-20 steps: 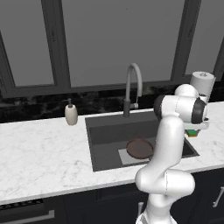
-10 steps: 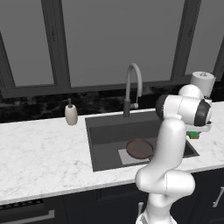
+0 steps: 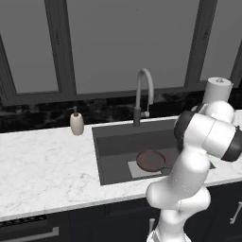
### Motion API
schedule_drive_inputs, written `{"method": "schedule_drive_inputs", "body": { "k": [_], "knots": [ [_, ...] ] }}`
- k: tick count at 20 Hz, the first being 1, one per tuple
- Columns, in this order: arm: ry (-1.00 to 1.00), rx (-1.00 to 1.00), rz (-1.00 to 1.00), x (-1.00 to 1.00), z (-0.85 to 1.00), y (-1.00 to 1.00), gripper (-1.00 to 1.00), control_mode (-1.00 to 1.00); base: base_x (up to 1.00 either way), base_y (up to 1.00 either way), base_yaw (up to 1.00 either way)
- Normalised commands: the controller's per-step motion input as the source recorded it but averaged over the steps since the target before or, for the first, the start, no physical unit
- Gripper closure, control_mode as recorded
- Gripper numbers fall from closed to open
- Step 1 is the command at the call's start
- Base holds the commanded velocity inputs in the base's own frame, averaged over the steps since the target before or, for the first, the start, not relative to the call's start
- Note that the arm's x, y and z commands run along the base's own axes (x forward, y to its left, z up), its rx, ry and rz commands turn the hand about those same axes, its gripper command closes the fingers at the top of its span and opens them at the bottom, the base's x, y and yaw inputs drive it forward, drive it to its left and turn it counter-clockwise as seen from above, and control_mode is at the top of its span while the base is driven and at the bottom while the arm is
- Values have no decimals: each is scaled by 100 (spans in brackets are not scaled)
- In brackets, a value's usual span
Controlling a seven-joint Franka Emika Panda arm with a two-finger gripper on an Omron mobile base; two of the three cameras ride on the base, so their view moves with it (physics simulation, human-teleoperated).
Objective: Pick the pan and sponge and place them into the sink. Then turn on the water.
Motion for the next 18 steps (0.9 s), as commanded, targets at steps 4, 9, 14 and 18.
{"method": "schedule_drive_inputs", "body": {
  "k": [4, 9, 14, 18],
  "knots": [
    [0, 0, 21, -2, 82, 90, 100, -100, 0, 0, 0],
    [-1, 0, 29, -2, 42, 76, 100, -100, 0, 0, 0],
    [0, 0, 31, 11, 1, 49, 100, -100, 0, 0, 0],
    [0, 0, 27, 14, -30, 6, 100, -100, 0, 0, 0]
  ]
}}
